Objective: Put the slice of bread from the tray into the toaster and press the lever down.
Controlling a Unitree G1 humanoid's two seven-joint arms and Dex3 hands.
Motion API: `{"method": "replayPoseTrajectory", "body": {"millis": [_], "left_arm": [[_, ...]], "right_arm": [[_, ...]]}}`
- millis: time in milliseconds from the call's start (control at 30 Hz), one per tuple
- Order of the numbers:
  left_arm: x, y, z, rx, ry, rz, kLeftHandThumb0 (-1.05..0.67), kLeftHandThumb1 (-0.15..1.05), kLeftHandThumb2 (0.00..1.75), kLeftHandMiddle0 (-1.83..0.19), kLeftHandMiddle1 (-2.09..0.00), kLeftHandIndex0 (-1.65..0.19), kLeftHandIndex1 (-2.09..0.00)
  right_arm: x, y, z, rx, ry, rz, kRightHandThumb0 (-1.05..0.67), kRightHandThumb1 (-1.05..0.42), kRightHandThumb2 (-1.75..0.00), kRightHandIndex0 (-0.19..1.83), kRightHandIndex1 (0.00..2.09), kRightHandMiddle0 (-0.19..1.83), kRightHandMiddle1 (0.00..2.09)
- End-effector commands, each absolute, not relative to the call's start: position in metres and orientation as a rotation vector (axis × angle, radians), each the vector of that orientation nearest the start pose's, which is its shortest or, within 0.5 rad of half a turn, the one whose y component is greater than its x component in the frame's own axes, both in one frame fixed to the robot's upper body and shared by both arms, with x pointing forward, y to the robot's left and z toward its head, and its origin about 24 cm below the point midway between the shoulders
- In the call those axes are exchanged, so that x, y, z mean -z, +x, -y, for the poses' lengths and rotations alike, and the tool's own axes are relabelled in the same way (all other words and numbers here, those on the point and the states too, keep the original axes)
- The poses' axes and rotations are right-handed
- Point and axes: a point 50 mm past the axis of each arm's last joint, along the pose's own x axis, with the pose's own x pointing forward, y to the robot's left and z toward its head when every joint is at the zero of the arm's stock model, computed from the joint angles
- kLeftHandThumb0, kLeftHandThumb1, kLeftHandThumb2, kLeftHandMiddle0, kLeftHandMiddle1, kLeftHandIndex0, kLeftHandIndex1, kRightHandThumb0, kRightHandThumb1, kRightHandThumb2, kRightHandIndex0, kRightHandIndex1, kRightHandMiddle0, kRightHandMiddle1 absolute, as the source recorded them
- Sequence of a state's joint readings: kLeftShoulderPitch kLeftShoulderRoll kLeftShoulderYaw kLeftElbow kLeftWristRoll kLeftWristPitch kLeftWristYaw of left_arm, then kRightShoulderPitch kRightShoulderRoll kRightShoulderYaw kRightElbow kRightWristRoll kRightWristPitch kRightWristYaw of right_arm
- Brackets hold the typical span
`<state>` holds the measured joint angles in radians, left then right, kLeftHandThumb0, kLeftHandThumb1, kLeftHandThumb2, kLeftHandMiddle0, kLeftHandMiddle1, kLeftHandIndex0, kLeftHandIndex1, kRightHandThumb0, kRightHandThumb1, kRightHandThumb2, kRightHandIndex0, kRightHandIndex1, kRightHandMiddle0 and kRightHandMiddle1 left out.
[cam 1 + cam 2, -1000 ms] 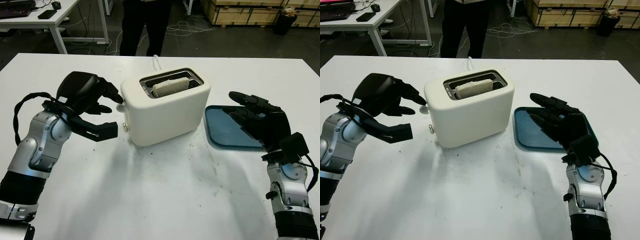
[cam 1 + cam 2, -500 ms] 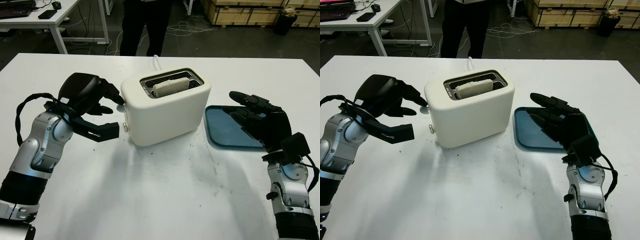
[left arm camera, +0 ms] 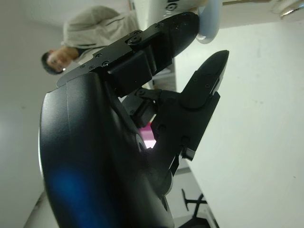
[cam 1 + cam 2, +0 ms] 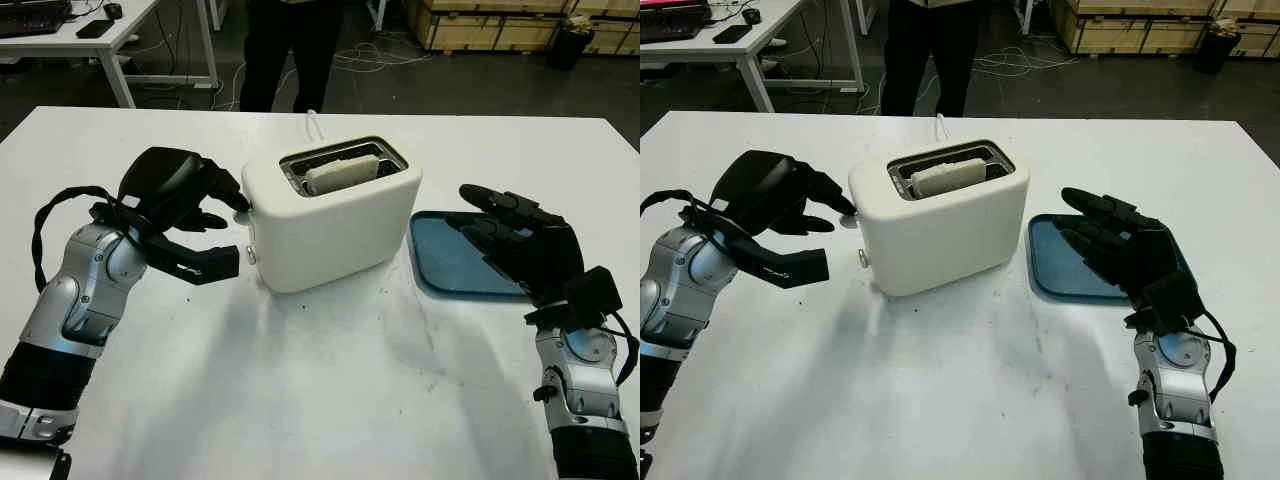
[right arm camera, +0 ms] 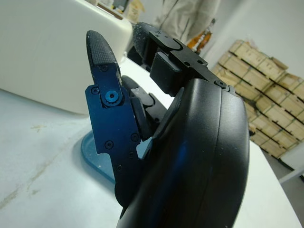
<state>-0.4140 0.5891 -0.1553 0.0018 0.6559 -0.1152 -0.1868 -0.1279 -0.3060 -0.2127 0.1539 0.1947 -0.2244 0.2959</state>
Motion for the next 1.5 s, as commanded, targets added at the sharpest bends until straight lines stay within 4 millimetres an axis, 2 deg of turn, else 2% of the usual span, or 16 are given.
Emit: {"method": "replayPoseTrajectory", "body": {"millis": [0,267,500,667,833,933,967,1133,1367,1467], "left_arm": [[-0.147,0.311,-0.171,0.313,1.318,0.355,-0.24,0.71,0.01,-0.83,-1.53,-1.32,-0.01],[-0.11,0.311,-0.163,0.414,1.323,0.249,-0.21,0.7,0.0,-0.84,-1.53,-1.31,0.0],[-0.088,0.314,-0.164,0.451,1.34,0.133,-0.19,0.72,0.0,-0.85,-1.3,-1.3,0.0],[-0.078,0.315,-0.164,0.47,1.354,0.073,-0.18,0.73,0.0,-1.0,-1.03,-1.29,0.0],[-0.079,0.313,-0.162,0.489,1.352,0.067,-0.19,0.75,0.0,-1.05,-0.83,-1.28,0.0],[-0.084,0.313,-0.161,0.496,1.37,0.092,-0.21,0.73,0.0,-1.04,-0.95,-1.28,0.0],[-0.085,0.312,-0.16,0.498,1.371,0.095,-0.22,0.74,0.0,-1.0,-1.04,-1.27,-0.01],[-0.095,0.31,-0.155,0.501,1.35,0.123,-0.24,0.75,0.0,-0.87,-1.18,-1.29,-0.01],[-0.101,0.306,-0.149,0.502,1.339,0.161,-0.27,0.76,0.0,-0.87,-1.13,-1.3,-0.01],[-0.097,0.304,-0.143,0.486,1.288,0.15,-0.25,0.76,0.0,-0.88,-1.12,-1.29,-0.01]], "right_arm": [[-0.088,0.269,0.241,-0.083,-0.136,0.249,-0.55,-0.92,-0.01,0.91,0.0,0.82,0.0],[-0.088,0.265,0.242,-0.085,-0.145,0.253,-0.55,-0.92,-0.02,0.9,0.0,0.81,0.0],[-0.086,0.264,0.243,-0.079,-0.149,0.241,-0.56,-0.92,-0.03,0.9,0.0,0.81,0.0],[-0.085,0.263,0.242,-0.076,-0.148,0.237,-0.57,-0.92,-0.03,0.89,0.0,0.81,0.0],[-0.085,0.262,0.241,-0.077,-0.143,0.237,-0.57,-0.92,-0.04,0.88,0.0,0.81,0.0],[-0.084,0.262,0.241,-0.078,-0.138,0.232,-0.57,-0.92,-0.03,0.88,0.0,0.81,0.0],[-0.084,0.262,0.241,-0.076,-0.145,0.23,-0.58,-0.92,-0.04,0.88,0.0,0.81,0.0],[-0.084,0.261,0.241,-0.076,-0.141,0.232,-0.57,-0.92,-0.04,0.89,0.0,0.81,0.0],[-0.084,0.258,0.242,-0.077,-0.144,0.237,-0.58,-0.92,-0.05,0.89,0.0,0.81,0.0],[-0.084,0.254,0.244,-0.072,-0.147,0.23,-0.58,-0.92,-0.04,0.89,0.0,0.81,0.0]]}}
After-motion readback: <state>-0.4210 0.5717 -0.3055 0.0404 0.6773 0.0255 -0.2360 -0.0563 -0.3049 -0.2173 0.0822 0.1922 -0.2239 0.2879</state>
